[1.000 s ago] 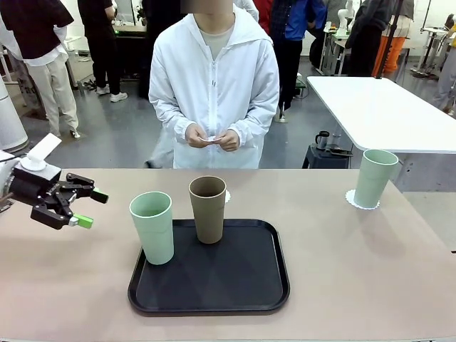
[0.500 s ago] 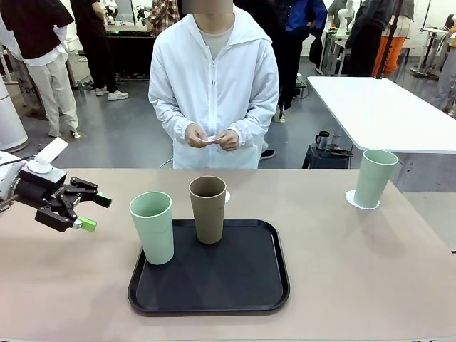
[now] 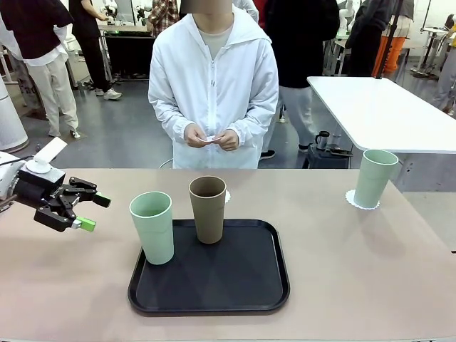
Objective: Place coasters on the table and set cups on them.
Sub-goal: Take one Reusable plastic cup from the Flat Tray and place it on a coaster set by the human.
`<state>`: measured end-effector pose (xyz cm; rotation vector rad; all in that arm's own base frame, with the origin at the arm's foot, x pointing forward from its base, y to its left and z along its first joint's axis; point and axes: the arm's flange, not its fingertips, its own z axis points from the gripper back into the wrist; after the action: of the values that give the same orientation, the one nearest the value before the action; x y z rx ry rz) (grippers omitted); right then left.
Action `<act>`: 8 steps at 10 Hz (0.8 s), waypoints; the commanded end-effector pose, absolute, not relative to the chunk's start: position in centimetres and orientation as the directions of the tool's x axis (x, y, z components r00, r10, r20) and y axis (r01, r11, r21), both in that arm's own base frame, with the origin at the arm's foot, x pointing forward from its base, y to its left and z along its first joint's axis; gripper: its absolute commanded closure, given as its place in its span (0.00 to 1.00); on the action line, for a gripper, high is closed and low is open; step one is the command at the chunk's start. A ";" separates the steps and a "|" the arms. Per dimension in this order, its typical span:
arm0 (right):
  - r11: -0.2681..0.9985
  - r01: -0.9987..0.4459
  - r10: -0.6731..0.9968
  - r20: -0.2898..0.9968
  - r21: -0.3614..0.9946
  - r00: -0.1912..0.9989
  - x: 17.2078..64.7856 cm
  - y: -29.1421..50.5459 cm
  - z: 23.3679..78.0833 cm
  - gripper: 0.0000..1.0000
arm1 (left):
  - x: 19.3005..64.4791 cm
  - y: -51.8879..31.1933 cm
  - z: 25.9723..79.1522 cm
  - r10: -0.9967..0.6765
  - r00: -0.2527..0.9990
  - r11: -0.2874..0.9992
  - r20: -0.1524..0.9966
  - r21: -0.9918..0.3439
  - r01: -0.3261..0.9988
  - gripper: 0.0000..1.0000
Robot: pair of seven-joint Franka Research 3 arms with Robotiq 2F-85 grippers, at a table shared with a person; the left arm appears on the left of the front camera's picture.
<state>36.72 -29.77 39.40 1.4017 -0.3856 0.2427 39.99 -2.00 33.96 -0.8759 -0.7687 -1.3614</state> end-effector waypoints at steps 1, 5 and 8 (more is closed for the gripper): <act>0.160 -0.385 -0.064 0.399 0.909 0.915 36.6 -29.8 39.3 0.00 | 39.7 -2.6 33.2 -0.436 0.058 -0.002 0.898 -0.065 0.998 0.00; 0.160 -0.385 -0.064 0.399 0.909 0.915 36.6 -29.8 39.3 0.00 | 39.2 -4.2 31.0 -0.320 0.011 -0.022 0.947 -0.019 1.000 0.00; 0.160 -0.385 -0.064 0.399 0.909 0.915 36.6 -29.8 39.3 0.00 | 39.8 -5.3 29.0 -0.358 0.004 -0.021 0.934 -0.012 1.000 0.00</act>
<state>36.72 -29.77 39.40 1.4018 -0.3856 0.2427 39.20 -4.73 30.01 -0.9873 -0.8813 -1.3555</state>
